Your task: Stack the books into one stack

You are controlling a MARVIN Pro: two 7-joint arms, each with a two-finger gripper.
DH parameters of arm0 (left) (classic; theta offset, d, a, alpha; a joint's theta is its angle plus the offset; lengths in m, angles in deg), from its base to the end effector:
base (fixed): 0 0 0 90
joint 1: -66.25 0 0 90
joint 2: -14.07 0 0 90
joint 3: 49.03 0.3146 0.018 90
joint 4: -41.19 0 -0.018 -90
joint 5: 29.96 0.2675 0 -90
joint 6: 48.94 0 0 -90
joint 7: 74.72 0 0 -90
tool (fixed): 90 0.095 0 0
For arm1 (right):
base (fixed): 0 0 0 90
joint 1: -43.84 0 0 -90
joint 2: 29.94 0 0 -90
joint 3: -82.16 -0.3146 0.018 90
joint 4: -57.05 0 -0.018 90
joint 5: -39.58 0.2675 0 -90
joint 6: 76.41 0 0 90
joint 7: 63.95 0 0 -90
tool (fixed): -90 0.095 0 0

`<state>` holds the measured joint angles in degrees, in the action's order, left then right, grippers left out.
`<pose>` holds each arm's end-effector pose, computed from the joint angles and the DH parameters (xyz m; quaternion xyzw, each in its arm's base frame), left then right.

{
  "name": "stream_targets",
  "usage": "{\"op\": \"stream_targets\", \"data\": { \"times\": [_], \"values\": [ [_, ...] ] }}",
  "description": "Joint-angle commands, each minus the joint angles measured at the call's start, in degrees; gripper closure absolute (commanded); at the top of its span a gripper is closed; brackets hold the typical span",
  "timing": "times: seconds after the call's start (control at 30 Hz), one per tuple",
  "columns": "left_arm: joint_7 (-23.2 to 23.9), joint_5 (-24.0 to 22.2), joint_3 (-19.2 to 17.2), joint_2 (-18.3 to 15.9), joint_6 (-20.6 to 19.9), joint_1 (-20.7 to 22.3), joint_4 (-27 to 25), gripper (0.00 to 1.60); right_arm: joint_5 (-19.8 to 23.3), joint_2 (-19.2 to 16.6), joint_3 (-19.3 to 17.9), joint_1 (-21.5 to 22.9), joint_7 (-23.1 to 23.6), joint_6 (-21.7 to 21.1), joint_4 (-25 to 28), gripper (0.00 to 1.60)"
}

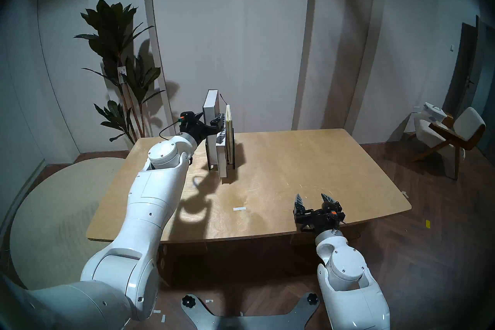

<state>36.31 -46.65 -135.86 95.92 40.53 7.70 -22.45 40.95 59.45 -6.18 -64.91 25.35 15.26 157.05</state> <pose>0.5343 0.0174 -0.2396 0.6575 -0.0825 0.7294 0.1697 0.2717 0.0069 -0.3740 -0.7496 0.0014 -0.6618 0.0130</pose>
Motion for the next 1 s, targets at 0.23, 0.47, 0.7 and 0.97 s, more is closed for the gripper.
{"op": "stream_targets", "data": {
  "times": [0.23, 0.47, 0.7, 0.97],
  "values": [
    [1.74, 0.28, 0.33, -0.85, -0.96, 4.31, 1.04, 0.00, -0.09, -0.09, 0.07, 0.05, 0.08, 0.18, 1.59, 0.00],
    [2.91, 0.10, 0.86, -1.10, -3.08, 6.48, 2.89, 0.00, -0.08, -0.09, 0.07, 0.07, 0.08, 0.20, 1.55, 0.00],
    [1.91, 0.48, 1.03, -0.96, -4.11, 7.81, 4.88, 0.00, -0.08, -0.09, 0.07, 0.07, 0.08, 0.20, 1.56, 0.00],
    [1.23, 1.02, 1.08, -1.56, -3.79, 7.57, 4.61, 1.60, -0.08, -0.09, 0.07, 0.07, 0.08, 0.20, 1.56, 0.00]
  ]
}}
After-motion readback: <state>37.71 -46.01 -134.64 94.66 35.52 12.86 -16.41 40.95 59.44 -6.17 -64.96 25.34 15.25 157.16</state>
